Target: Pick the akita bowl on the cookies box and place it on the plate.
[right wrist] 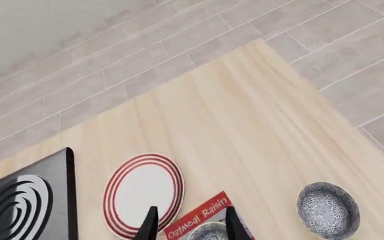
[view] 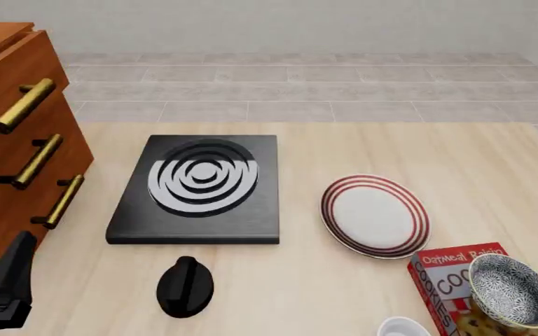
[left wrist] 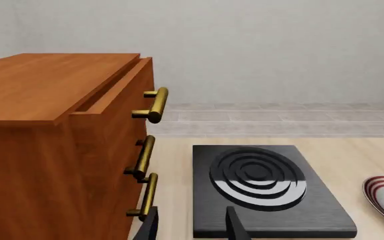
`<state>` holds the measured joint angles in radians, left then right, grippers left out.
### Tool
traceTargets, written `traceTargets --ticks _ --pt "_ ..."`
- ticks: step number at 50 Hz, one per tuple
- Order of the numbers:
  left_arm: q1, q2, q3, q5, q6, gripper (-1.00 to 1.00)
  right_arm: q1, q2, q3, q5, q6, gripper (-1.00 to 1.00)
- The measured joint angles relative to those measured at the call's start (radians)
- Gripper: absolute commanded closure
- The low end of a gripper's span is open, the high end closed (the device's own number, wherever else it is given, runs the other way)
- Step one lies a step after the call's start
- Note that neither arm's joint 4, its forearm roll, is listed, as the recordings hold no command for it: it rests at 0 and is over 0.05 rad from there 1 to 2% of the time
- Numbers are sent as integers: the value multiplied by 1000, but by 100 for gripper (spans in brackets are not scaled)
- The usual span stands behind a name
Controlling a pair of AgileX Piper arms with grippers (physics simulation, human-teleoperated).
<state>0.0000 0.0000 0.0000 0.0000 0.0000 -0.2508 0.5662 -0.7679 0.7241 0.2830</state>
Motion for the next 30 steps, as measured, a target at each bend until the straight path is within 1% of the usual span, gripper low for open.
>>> traceTargets --ticks 8,14,26,30 --pt "0 0 0 0 0 -100 -61 3 -25 45 -41 -100" --pt "0 0 0 0 0 -100 -95 1 -25 61 -63 -100" --pt "0 0 0 0 0 -100 -144 -10 15 69 -82 -100" --pt "0 0 0 0 0 -100 -156 -18 28 71 -79 -100"
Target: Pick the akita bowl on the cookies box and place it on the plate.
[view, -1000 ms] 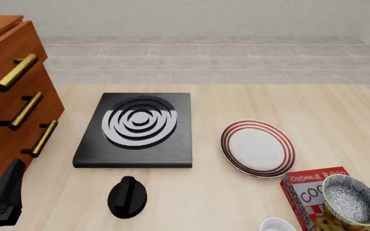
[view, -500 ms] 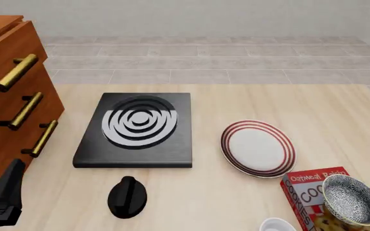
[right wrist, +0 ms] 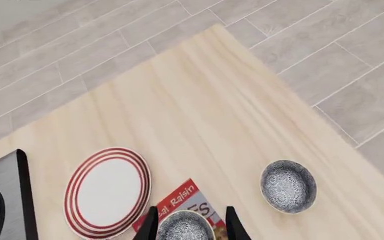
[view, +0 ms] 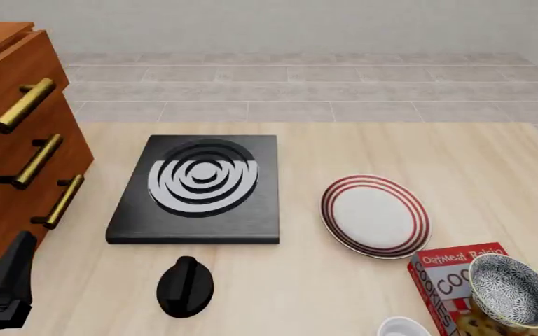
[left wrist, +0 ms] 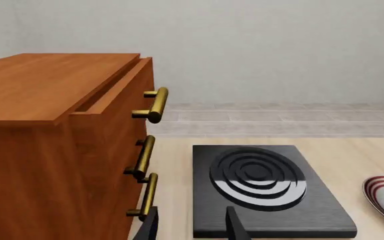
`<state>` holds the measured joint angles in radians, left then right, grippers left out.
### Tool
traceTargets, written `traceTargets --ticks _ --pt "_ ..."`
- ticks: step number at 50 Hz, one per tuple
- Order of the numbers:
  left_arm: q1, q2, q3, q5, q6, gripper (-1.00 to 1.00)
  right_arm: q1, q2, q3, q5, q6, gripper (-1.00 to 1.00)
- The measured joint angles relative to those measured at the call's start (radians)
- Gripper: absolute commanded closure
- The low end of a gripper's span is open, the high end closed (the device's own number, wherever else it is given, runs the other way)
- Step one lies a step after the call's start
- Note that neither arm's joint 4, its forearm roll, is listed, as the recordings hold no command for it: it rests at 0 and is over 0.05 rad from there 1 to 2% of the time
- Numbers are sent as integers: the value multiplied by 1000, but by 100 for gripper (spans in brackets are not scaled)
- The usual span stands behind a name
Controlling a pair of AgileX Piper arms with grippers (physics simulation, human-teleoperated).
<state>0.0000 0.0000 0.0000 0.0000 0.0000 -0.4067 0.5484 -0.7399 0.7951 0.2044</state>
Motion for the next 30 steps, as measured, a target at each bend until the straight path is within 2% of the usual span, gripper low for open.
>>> traceTargets --ticks 30 --pt "0 0 0 0 0 -100 -47 -68 158 -21 72 -100"
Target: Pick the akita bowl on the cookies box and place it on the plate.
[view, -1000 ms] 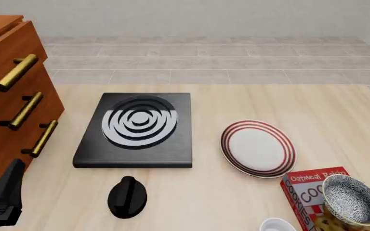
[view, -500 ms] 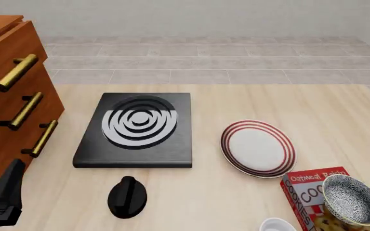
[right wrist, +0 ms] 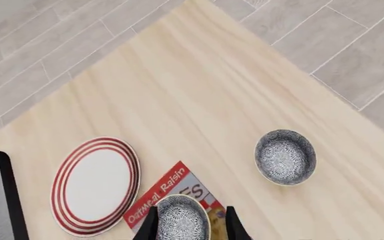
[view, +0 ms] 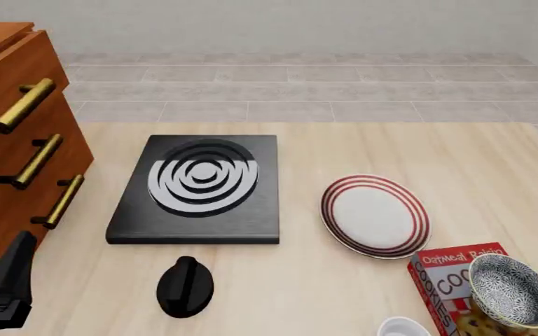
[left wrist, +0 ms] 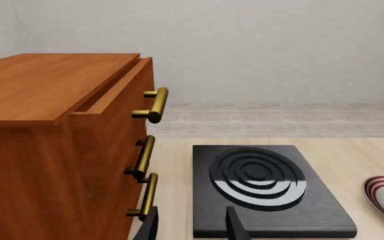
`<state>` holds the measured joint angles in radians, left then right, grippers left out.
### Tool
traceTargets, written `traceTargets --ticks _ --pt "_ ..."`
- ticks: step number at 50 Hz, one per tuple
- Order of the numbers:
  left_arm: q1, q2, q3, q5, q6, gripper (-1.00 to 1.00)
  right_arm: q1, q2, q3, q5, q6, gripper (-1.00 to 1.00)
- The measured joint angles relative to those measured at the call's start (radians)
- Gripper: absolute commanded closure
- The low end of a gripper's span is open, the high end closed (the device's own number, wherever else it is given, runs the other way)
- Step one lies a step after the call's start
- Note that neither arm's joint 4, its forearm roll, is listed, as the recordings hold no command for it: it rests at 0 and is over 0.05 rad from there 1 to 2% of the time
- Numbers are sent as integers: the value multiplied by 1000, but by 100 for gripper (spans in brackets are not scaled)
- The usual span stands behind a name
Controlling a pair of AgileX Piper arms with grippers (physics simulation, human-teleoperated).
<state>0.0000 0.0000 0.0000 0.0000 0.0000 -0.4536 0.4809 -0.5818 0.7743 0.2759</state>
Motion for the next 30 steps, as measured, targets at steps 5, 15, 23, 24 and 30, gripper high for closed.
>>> traceTargets --ticks 5,15,23,24,30 --pt "0 0 0 0 0 -100 -6 -4 17 -4 3 -100" --pt "0 0 0 0 0 -100 -10 -8 66 -27 15 -100" --pt "0 0 0 0 0 -100 -10 -5 96 -44 20 -100" --pt "0 0 0 0 0 -100 -10 -5 98 -46 20 -100" --pt "0 0 0 0 0 -100 -10 -5 119 -57 26 -100"
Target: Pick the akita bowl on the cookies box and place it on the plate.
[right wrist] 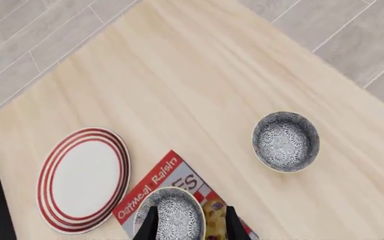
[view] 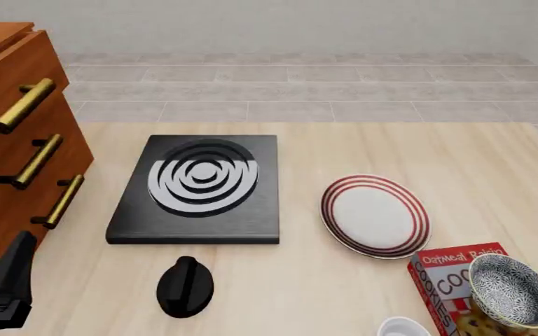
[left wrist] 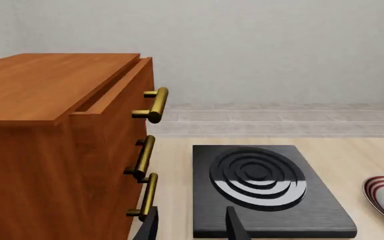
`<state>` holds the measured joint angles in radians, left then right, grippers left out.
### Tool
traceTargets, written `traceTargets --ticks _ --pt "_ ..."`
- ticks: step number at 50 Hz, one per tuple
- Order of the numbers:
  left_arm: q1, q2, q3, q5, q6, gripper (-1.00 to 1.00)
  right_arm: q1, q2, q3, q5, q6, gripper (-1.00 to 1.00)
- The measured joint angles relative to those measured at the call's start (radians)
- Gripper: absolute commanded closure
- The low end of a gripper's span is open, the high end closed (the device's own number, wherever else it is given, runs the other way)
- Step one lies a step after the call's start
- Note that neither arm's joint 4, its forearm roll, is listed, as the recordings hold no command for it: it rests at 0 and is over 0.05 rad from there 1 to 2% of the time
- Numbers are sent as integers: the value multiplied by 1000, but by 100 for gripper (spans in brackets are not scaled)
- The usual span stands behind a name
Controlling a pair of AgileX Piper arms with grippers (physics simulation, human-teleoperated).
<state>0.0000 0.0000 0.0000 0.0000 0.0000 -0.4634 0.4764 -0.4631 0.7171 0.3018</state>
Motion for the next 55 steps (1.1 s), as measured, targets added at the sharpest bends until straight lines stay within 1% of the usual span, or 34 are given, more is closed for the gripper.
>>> traceTargets --ticks 17,30,39,55 --pt "0 0 0 0 0 -100 4 10 59 -47 18 -100" --pt "0 0 0 0 0 -100 13 33 108 -101 33 -100" --pt "0 0 0 0 0 -100 20 37 141 -132 51 -100" --pt "0 0 0 0 0 -100 24 53 173 -167 61 -100"
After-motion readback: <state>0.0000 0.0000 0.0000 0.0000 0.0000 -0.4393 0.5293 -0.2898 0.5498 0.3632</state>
